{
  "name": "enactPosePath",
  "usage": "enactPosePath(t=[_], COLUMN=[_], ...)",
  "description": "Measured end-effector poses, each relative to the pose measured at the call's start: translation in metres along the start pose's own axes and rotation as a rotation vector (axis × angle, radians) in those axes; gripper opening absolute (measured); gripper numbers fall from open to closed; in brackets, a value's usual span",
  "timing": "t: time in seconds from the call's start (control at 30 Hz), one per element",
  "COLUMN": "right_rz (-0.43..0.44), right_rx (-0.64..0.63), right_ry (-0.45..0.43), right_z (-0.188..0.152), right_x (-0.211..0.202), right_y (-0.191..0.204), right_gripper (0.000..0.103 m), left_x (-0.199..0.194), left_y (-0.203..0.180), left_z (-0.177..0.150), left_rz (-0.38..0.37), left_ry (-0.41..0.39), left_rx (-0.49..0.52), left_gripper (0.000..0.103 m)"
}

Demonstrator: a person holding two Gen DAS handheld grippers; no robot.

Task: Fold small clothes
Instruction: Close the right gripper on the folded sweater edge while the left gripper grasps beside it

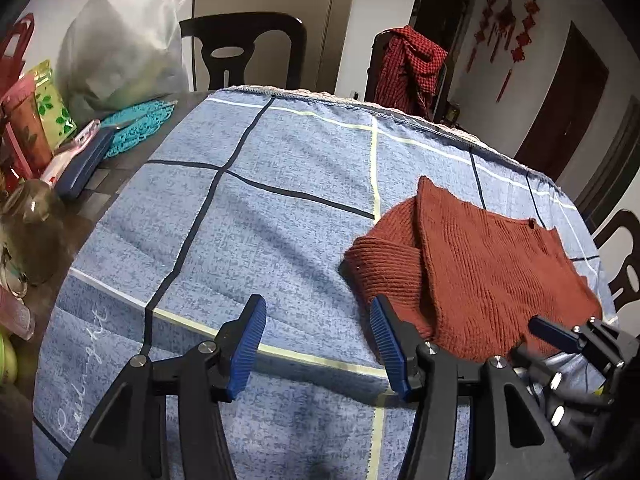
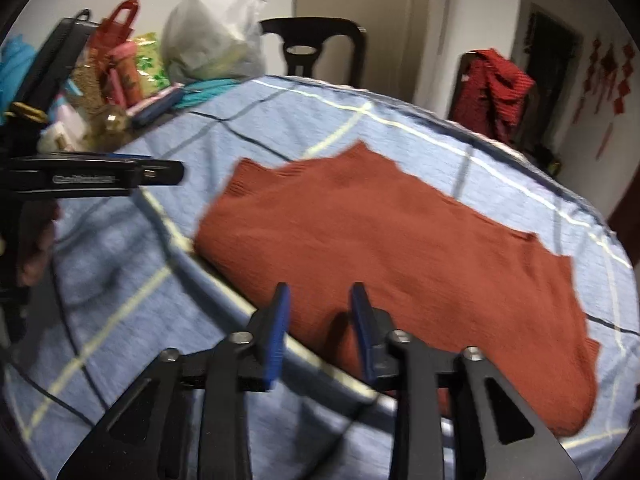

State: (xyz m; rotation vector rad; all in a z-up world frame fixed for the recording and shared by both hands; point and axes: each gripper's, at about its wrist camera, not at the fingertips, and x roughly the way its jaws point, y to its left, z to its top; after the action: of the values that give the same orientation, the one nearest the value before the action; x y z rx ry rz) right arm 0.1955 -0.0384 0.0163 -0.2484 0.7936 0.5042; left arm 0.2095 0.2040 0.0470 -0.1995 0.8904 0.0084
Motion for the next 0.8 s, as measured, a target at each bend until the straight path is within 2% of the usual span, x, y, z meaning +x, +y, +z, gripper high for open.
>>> enactPosePath(t=[0.07,0.13,0.33,0.43,0.6,0.8], right_rz=[0.061,0.067,0.026,-0.022,-0.093,-0.125], right_rx=[-0.003,-0.014,-0.108,-0.163,-0.192,-0.238], right_ry=[-0.017,-0.031,-0.003,0.012,0.025,0.023], right_z=[0.005,0.008,0.013,0.012,0.012,0.011], right_x=[0.004,0.007,0.024,0.031,0.04,0.044], right_y=[0.009,0.017,0.043,0.052,0.057,0.066], right_gripper=[0.057,0.057,0.057,0.057,0.057,0.057], left_x=[0.003,0.004,0.008,0.009,0.015,0.021], left_y=[0.004,0.007,0.017,0.018,0.022,0.022], left_z=[0.002,0.004,0.011,0.012,0.017,0.024], left_rz=[-0.025,-0.027,-0.065,-0.064,-0.105,-0.13], left_ry=[0.018,0.019,0.038,0.037,0.064,0.074], left_rx=[-0.015,-0.013,-0.042,-0.033,-0.053,-0.07], left_gripper=[0.058,0.059,0.06,0.06,0.061,0.062])
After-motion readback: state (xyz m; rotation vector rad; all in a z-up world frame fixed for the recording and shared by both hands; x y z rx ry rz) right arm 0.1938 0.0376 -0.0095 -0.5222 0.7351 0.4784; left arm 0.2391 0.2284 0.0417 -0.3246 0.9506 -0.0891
